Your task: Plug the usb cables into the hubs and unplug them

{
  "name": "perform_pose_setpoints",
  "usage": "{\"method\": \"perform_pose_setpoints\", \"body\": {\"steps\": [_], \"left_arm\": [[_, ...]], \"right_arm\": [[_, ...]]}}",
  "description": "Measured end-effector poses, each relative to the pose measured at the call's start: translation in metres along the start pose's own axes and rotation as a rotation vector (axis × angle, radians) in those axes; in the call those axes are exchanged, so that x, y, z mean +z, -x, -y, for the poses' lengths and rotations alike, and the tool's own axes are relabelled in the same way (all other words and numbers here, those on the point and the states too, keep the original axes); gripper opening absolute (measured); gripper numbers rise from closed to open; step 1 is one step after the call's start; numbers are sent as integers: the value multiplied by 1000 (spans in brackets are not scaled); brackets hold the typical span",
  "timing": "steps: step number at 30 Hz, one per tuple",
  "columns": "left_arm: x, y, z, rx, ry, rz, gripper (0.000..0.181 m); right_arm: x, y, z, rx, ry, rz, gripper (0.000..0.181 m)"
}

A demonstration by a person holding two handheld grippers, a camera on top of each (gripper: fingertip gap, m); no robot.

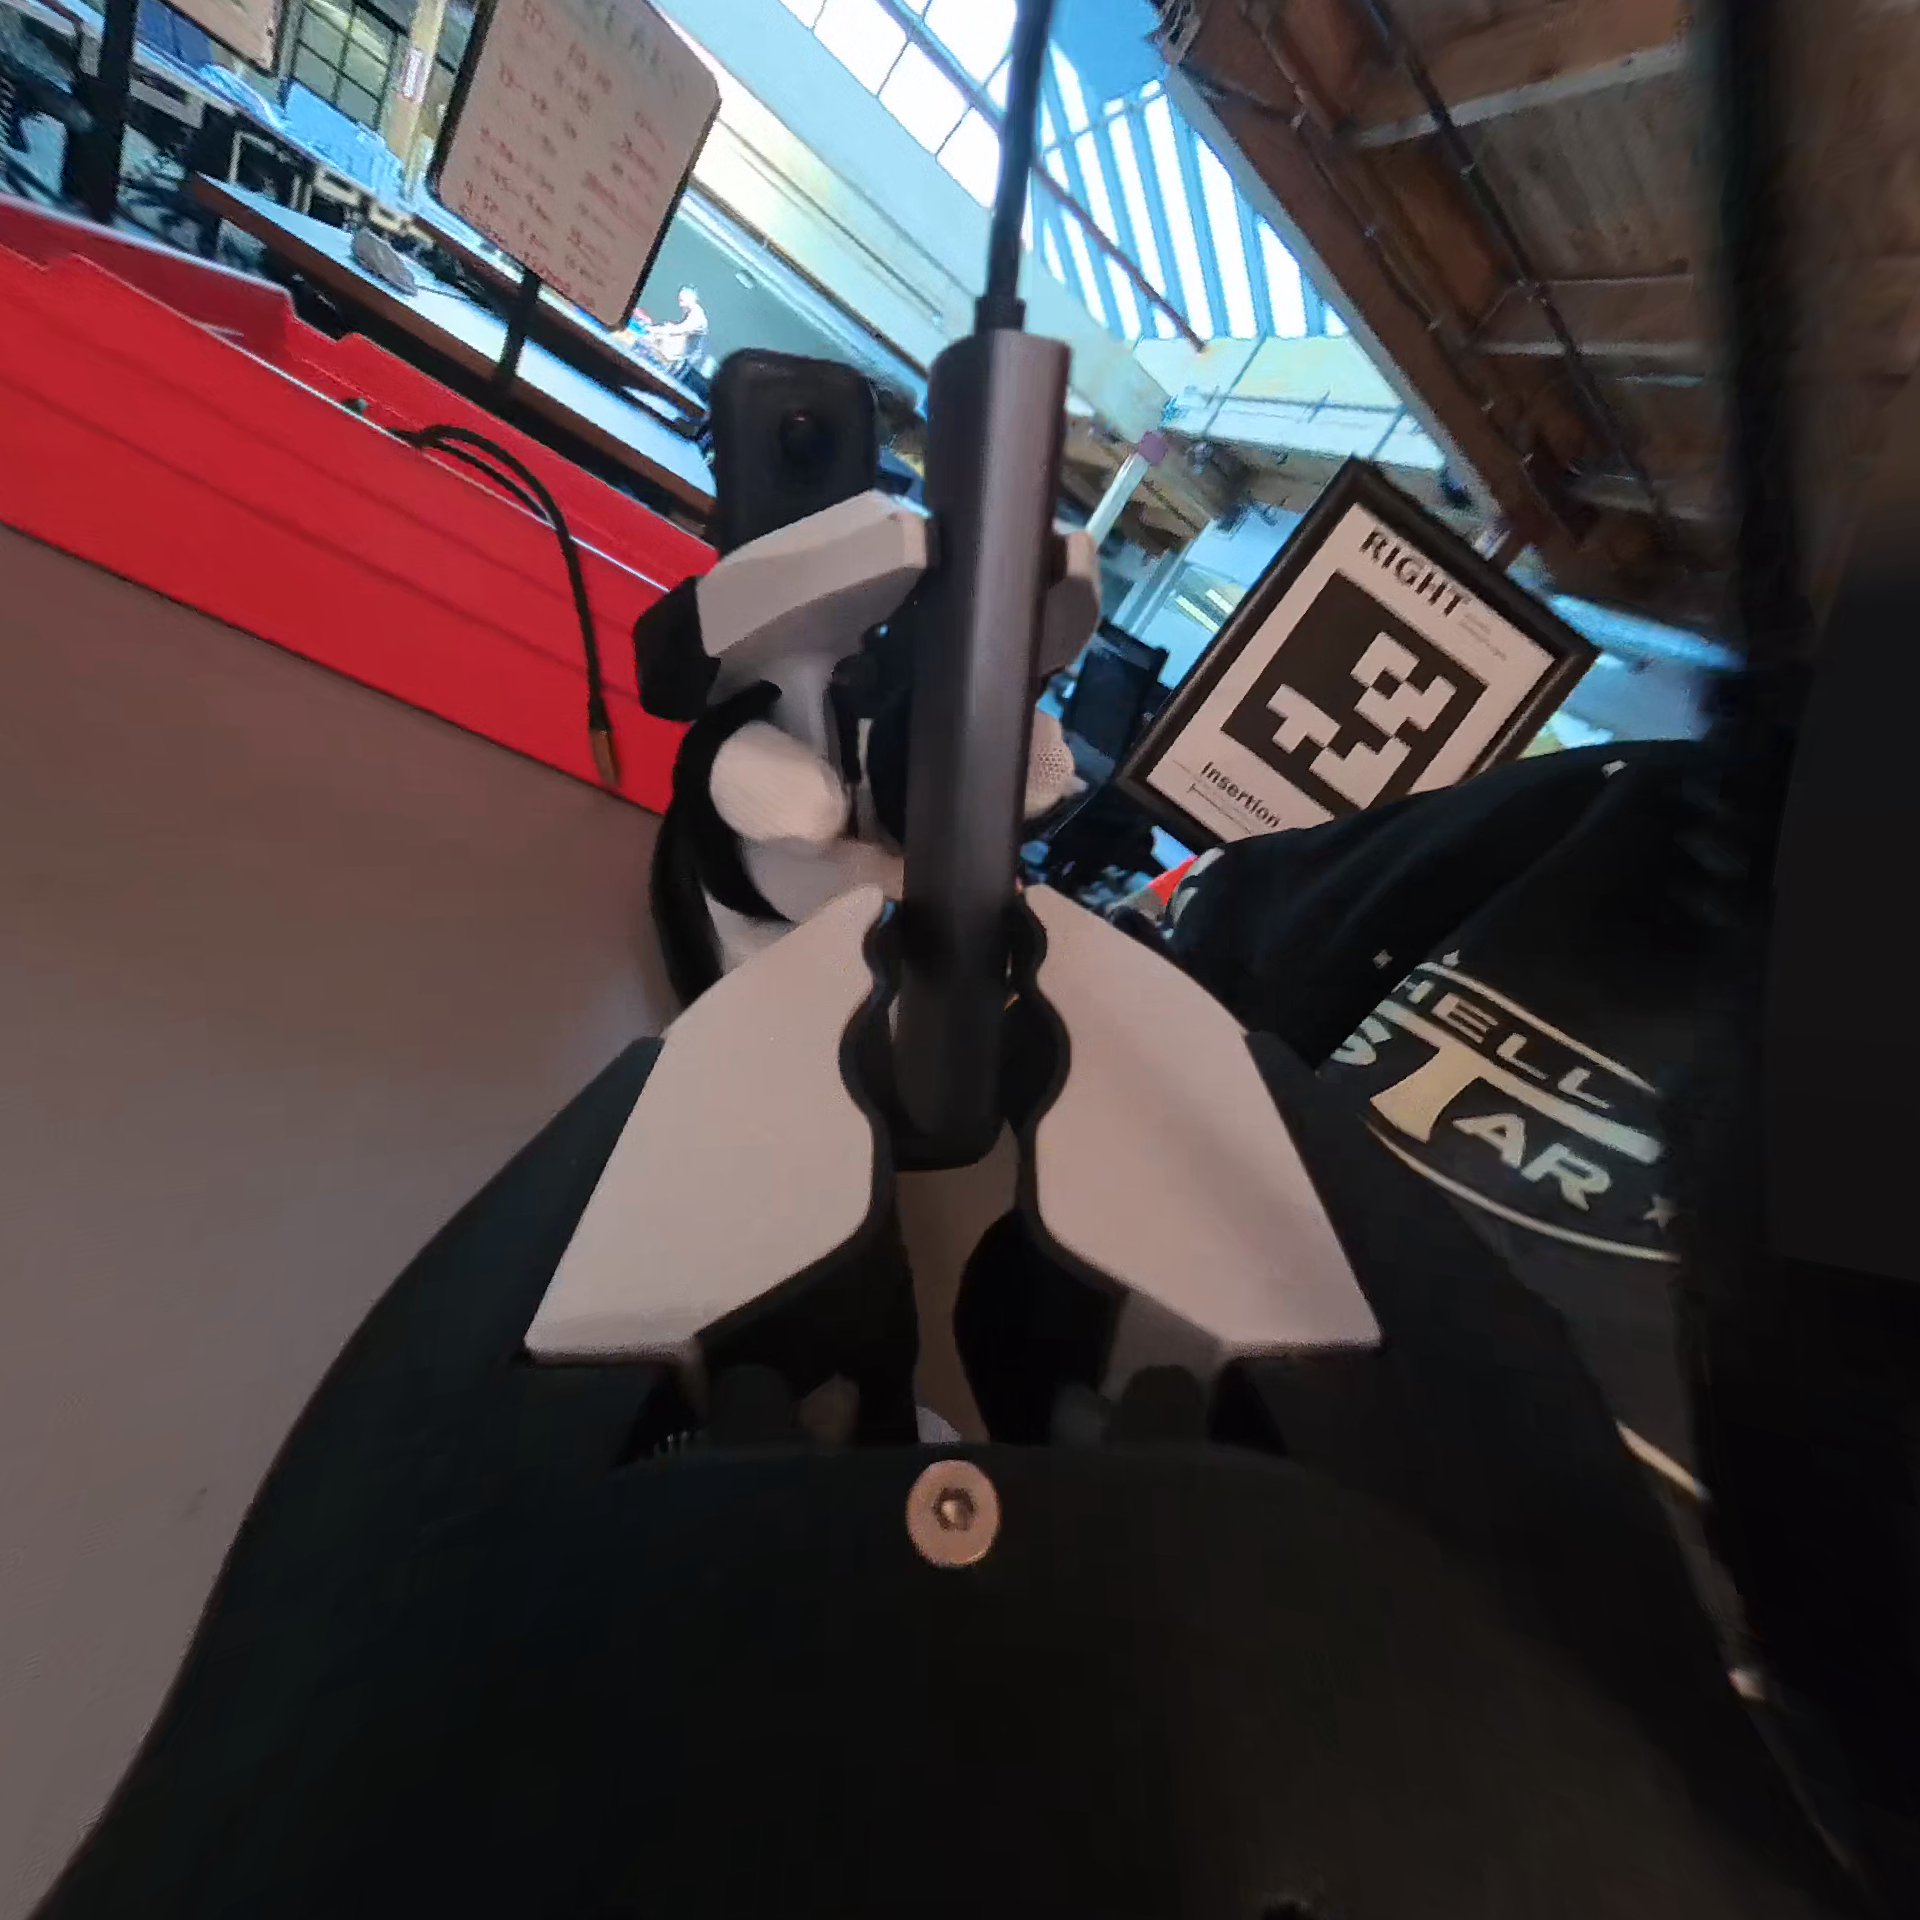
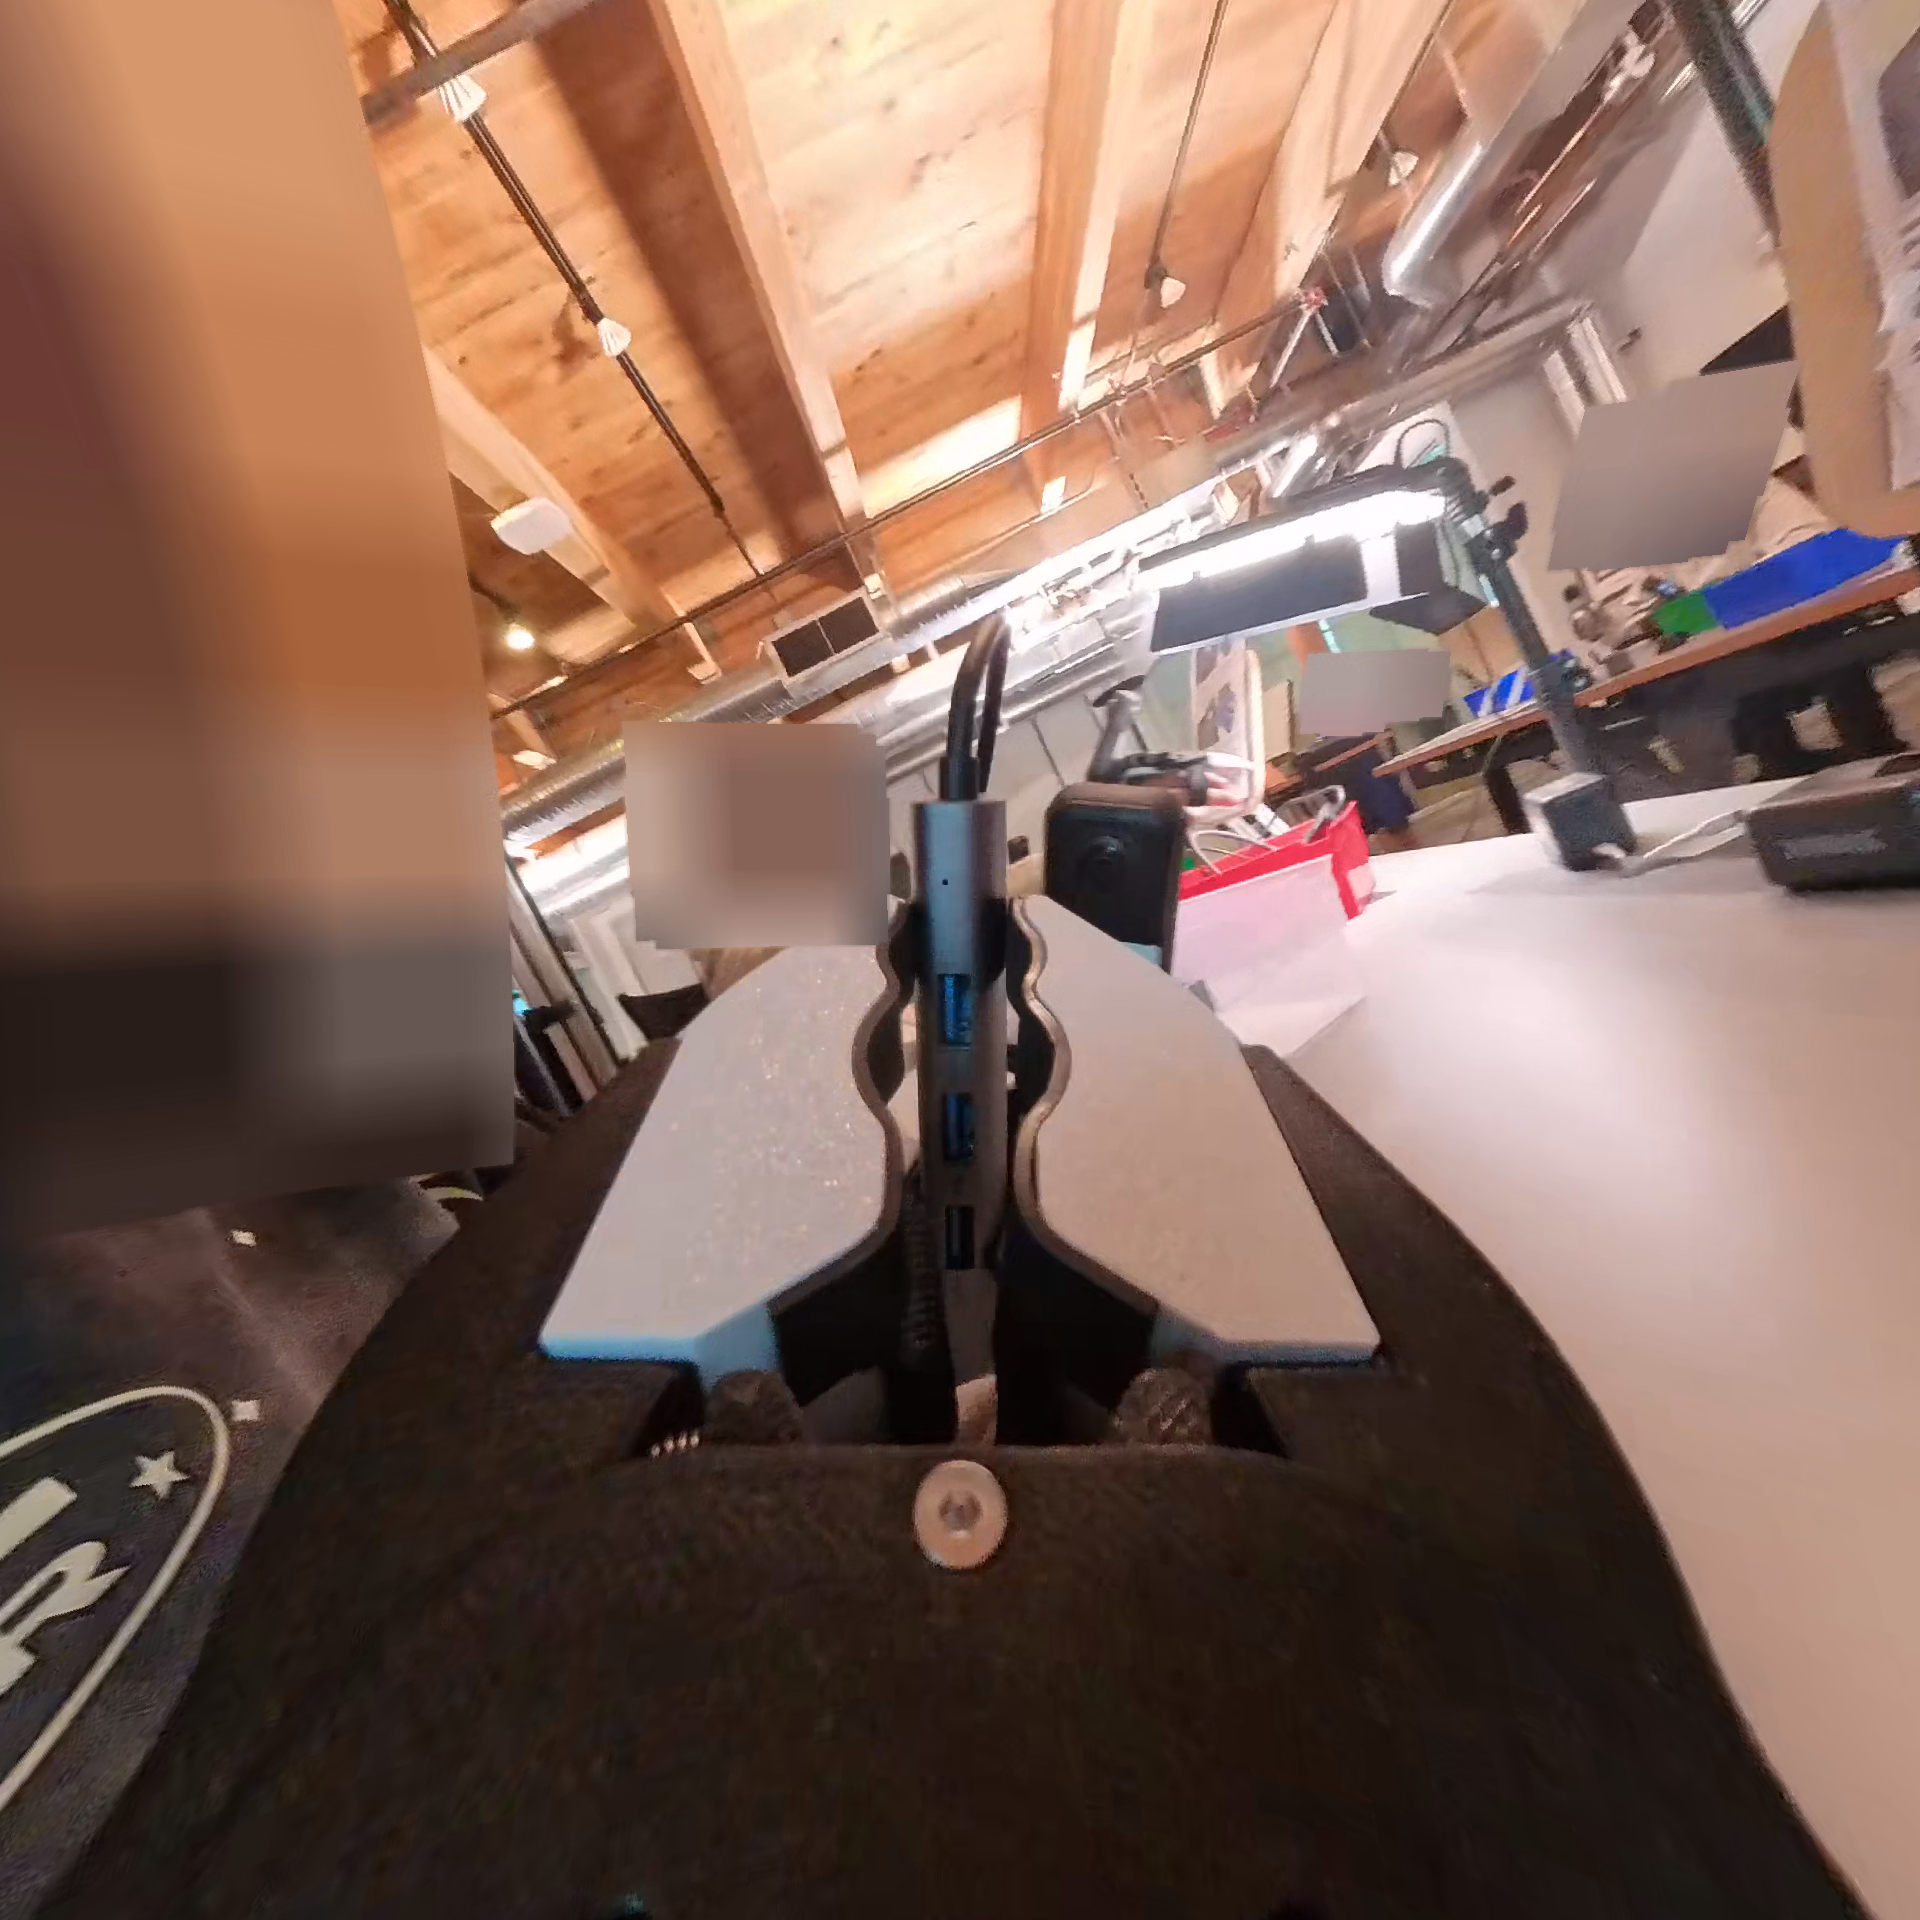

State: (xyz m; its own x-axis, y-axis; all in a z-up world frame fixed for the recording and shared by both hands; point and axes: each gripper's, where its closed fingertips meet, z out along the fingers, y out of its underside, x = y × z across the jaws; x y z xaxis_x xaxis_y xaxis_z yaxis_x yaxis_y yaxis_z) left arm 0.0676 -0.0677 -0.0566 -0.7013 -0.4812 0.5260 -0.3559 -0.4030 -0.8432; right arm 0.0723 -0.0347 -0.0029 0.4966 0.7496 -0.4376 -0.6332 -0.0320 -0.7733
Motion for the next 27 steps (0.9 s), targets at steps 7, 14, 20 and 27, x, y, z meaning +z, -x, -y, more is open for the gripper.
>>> {"method": "perform_pose_setpoints", "body": {"steps": [7,14,20,27], "left_arm": [[-33,-20,-20,-244,300,-130,17],[-61,7,-60,-301,568,120,17],[-53,-3,-83,-321,687,79,17],[-44,8,-58,-136,558,121,31]], "right_arm": [[-4,4,-13,-815,278,-114,97],[-27,-46,-81,-1736,892,-211,81],[-16,-39,-76,-2187,856,-233,65],[-34,-66,-65,-2019,1035,-404,21]]}}
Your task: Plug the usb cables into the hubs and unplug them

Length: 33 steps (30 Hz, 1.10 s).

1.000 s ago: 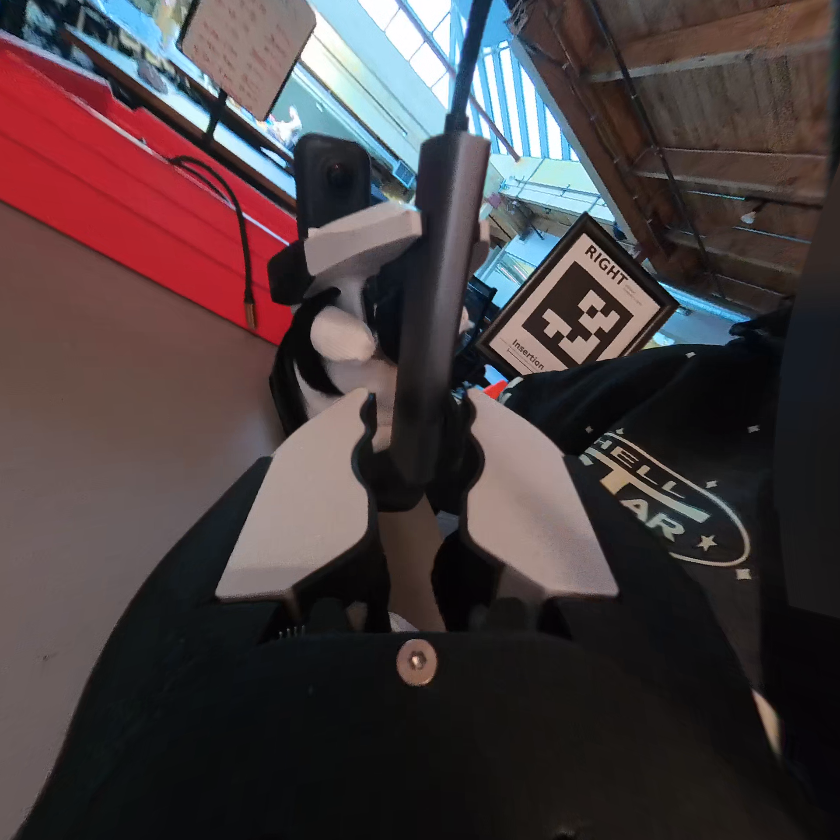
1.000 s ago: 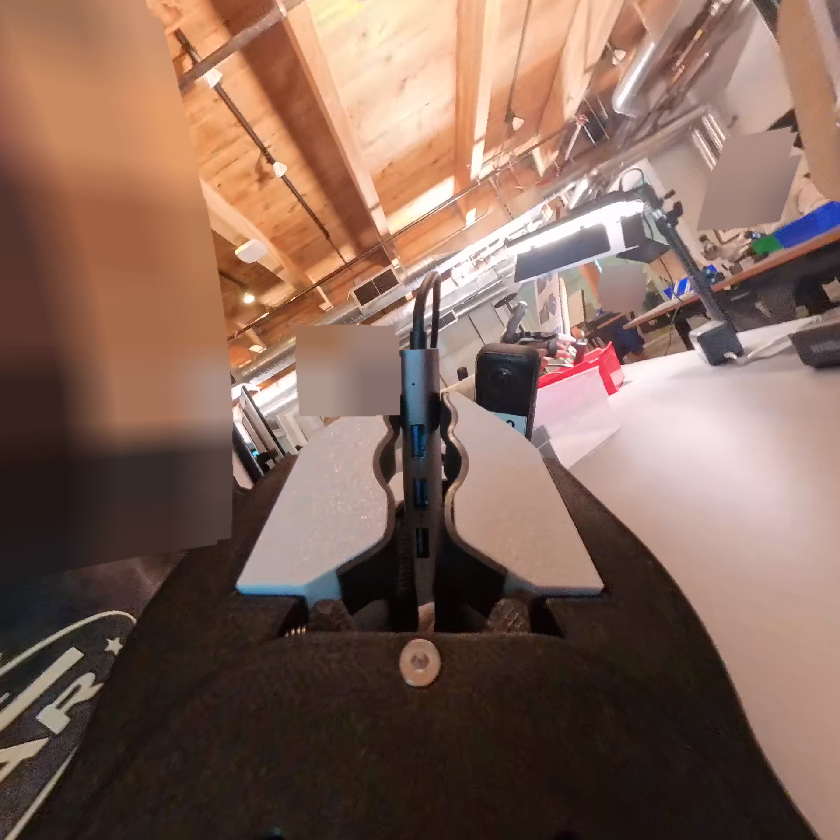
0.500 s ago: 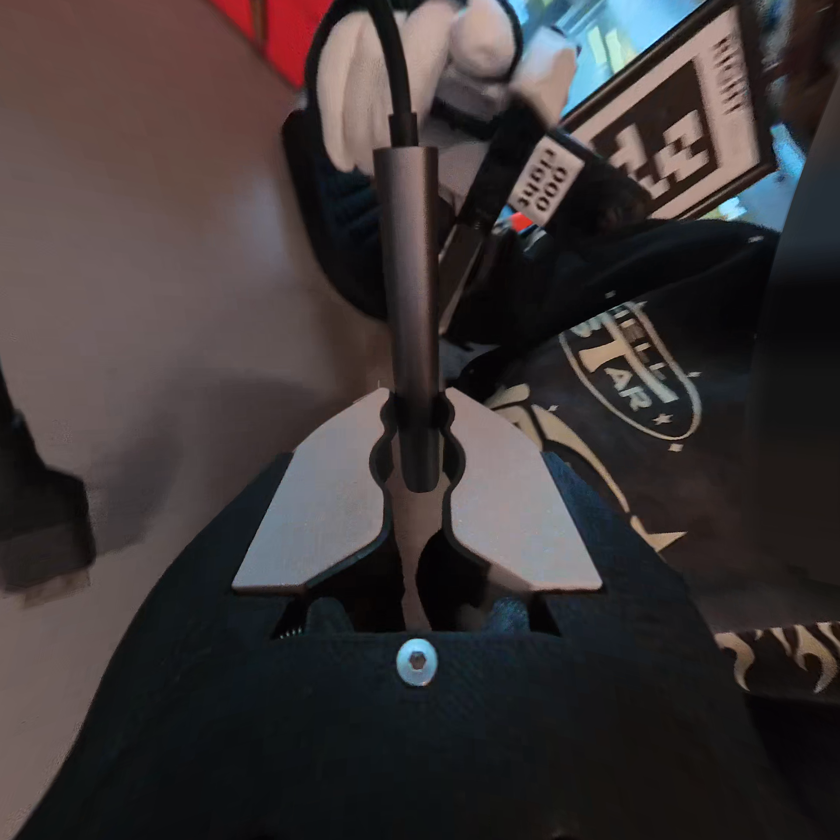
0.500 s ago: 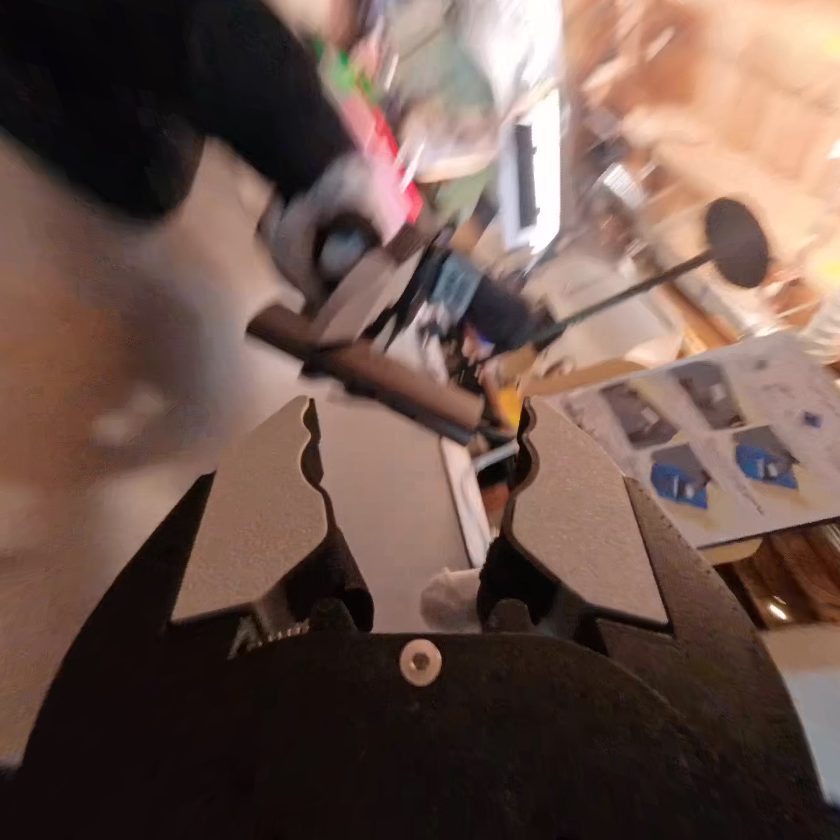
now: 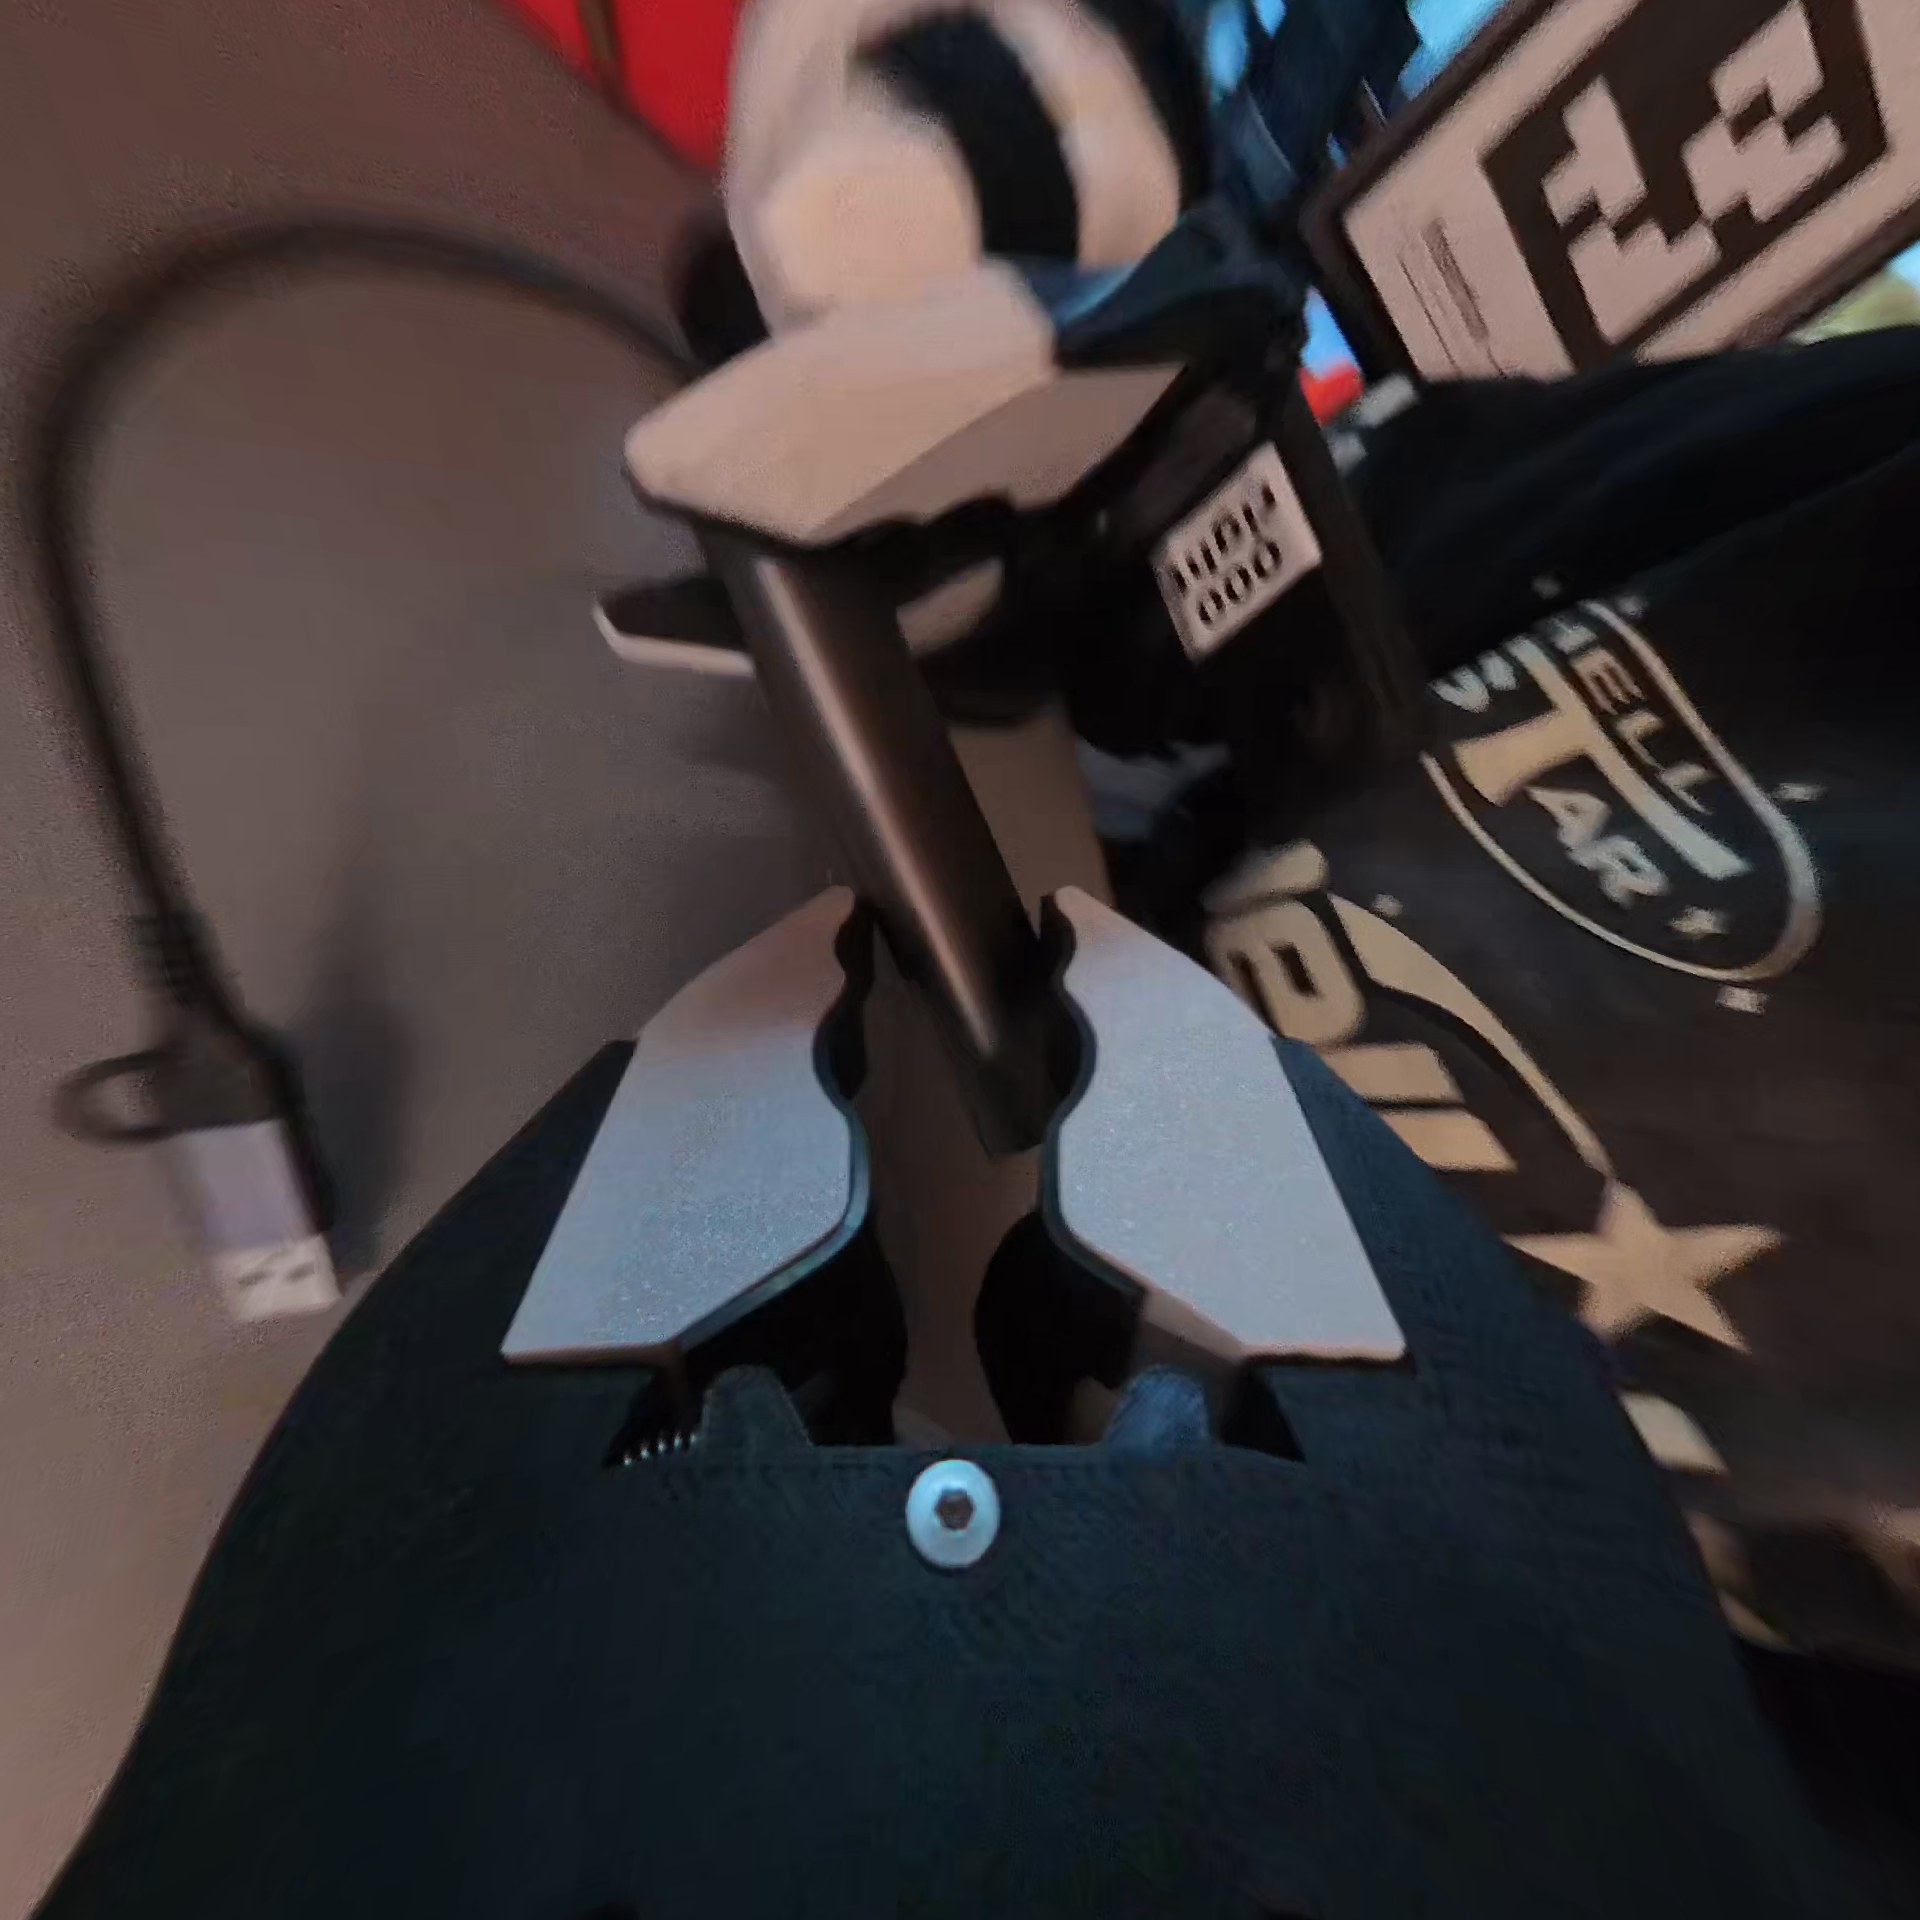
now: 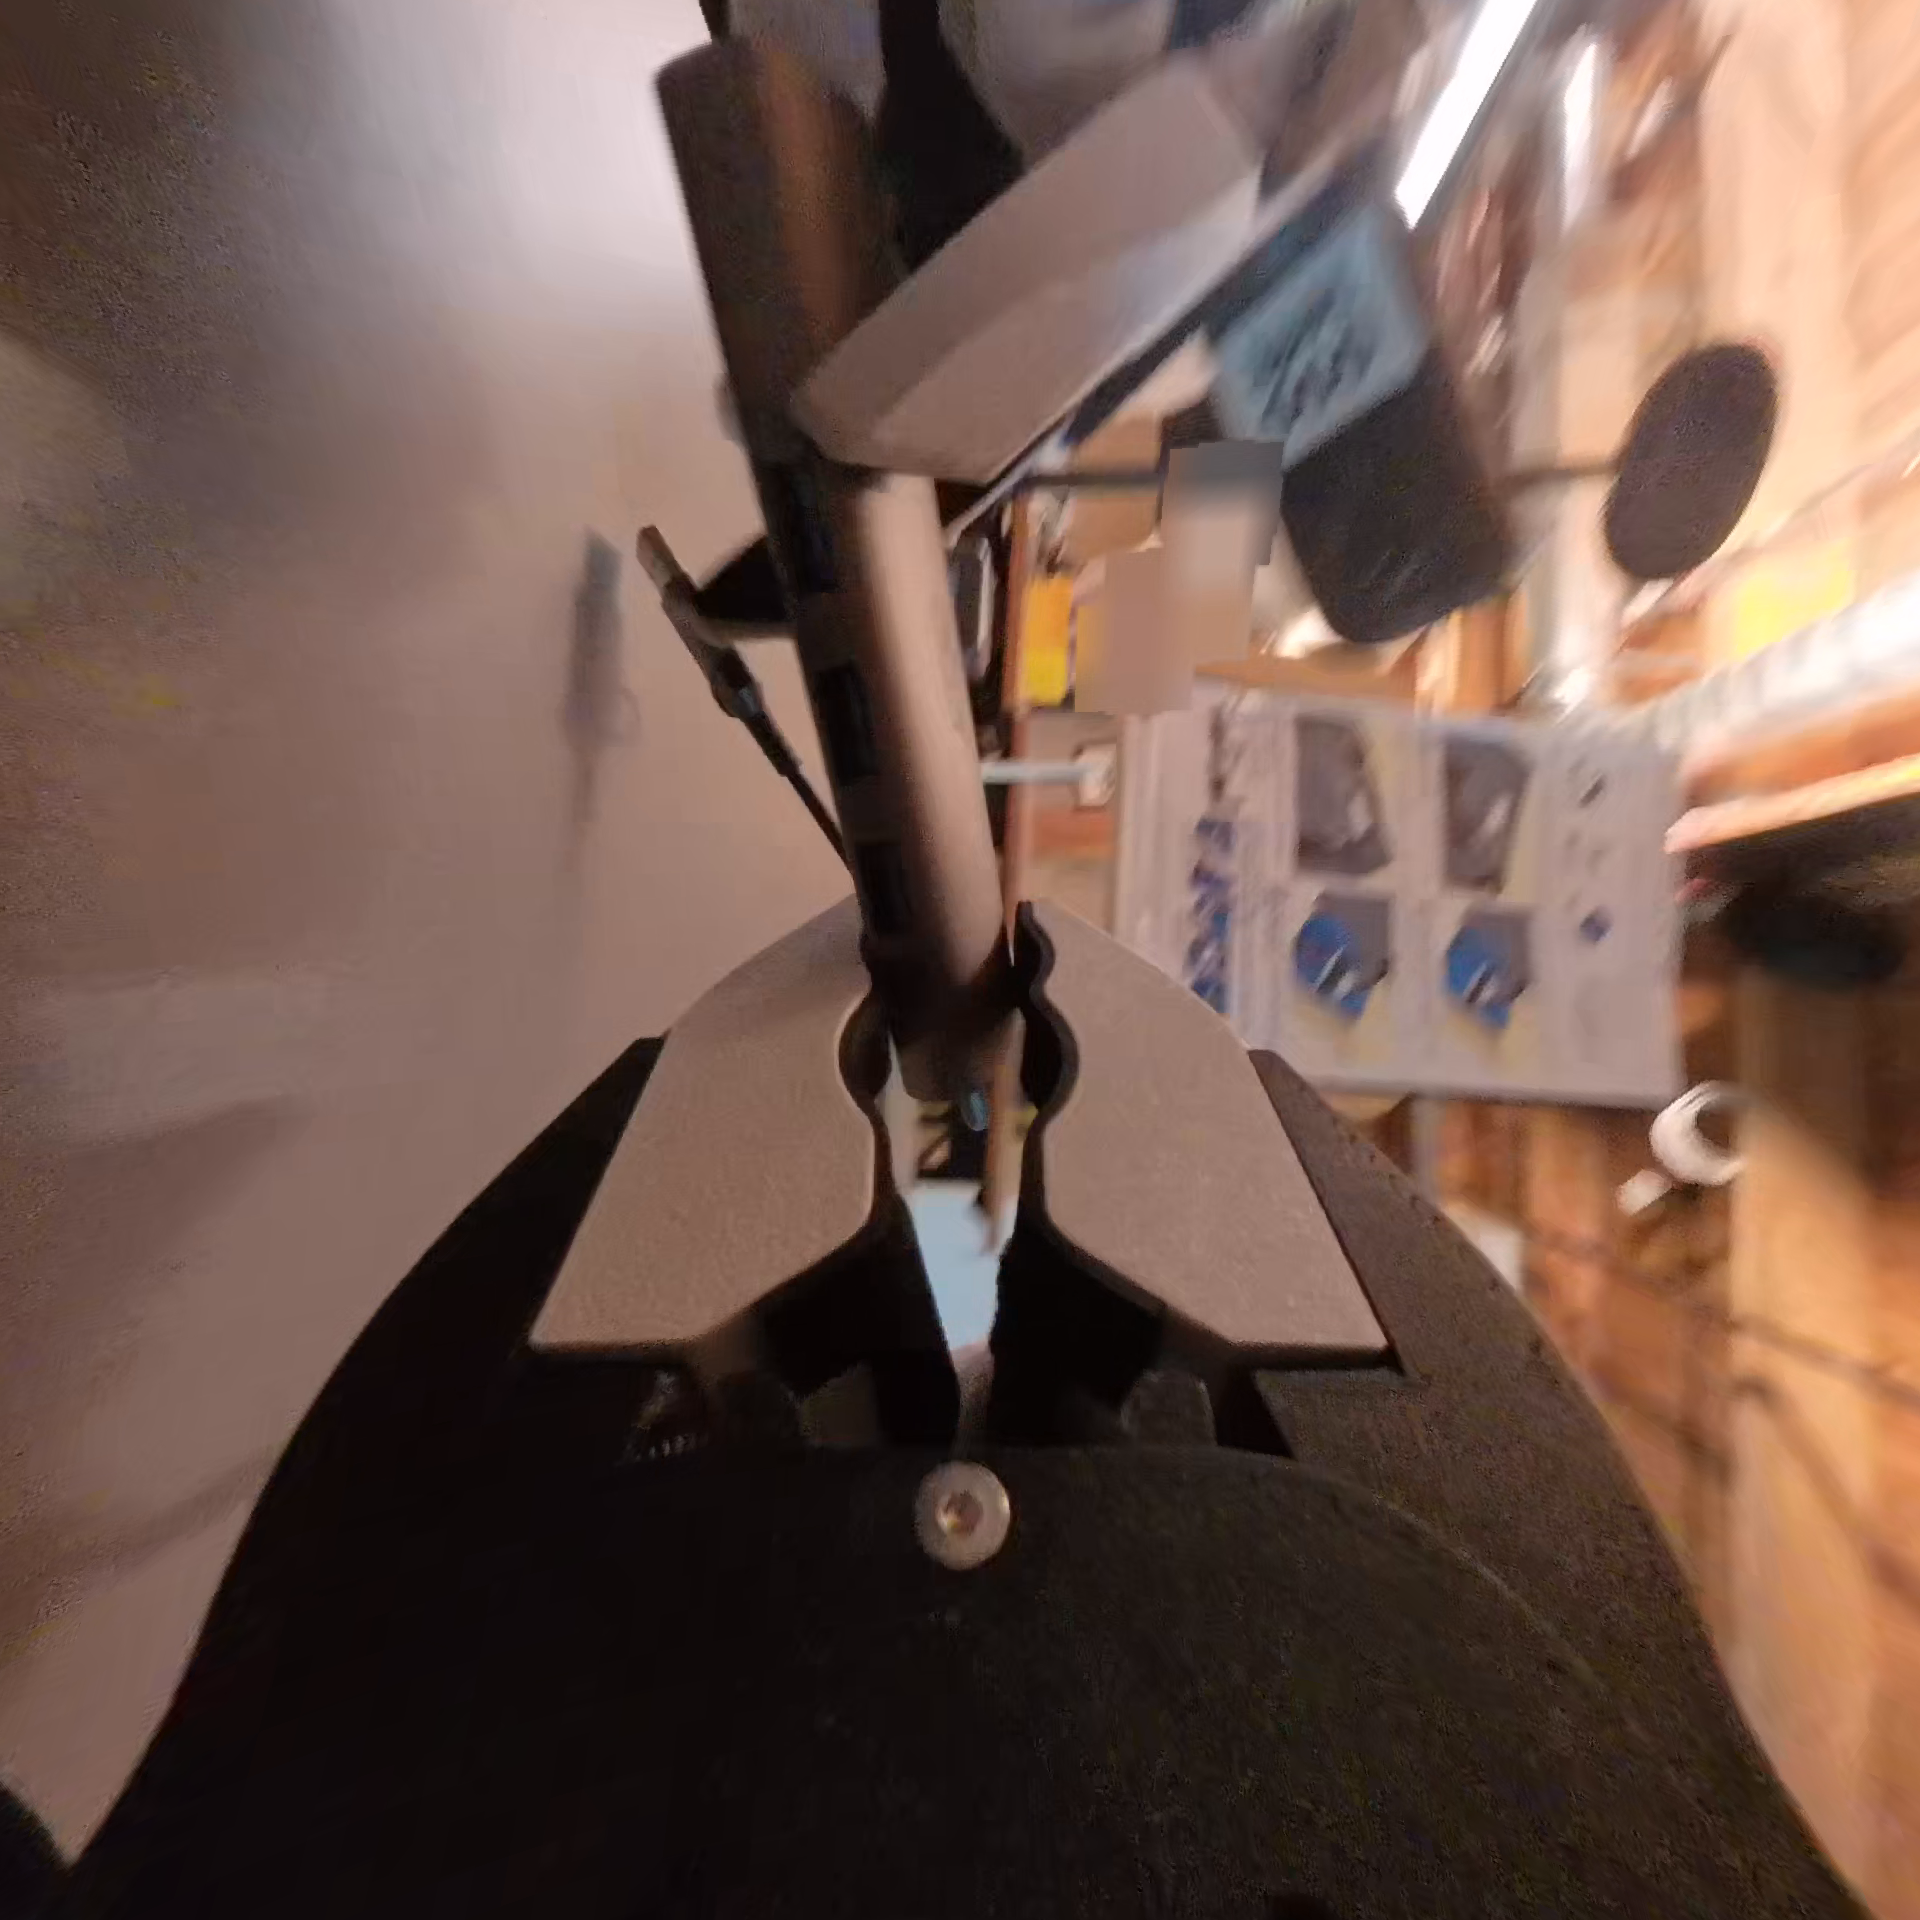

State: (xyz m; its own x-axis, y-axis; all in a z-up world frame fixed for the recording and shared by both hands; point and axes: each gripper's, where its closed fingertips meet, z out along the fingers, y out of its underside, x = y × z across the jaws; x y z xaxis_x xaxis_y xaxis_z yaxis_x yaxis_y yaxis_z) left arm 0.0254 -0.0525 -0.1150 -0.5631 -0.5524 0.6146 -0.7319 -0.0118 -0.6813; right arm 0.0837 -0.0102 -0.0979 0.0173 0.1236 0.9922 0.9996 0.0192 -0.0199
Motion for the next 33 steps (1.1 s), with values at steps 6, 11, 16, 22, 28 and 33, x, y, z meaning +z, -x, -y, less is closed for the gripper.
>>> {"method": "perform_pose_setpoints", "body": {"steps": [6,11,16,22,28,33], "left_arm": [[-41,19,59,533,-272,564,79],[-16,42,38,481,-92,612,58],[-12,41,28,431,-63,519,36],[-13,42,19,662,82,610,36],[-5,30,21,824,100,608,36],[-5,30,25,744,45,581,38]], "right_arm": [[8,9,-43,247,232,109,17],[7,5,-29,211,183,81,16],[5,3,-20,238,106,82,16],[-18,5,22,1027,-364,517,44],[-23,11,29,1166,-399,669,43],[-25,17,28,1189,-363,731,33]]}}
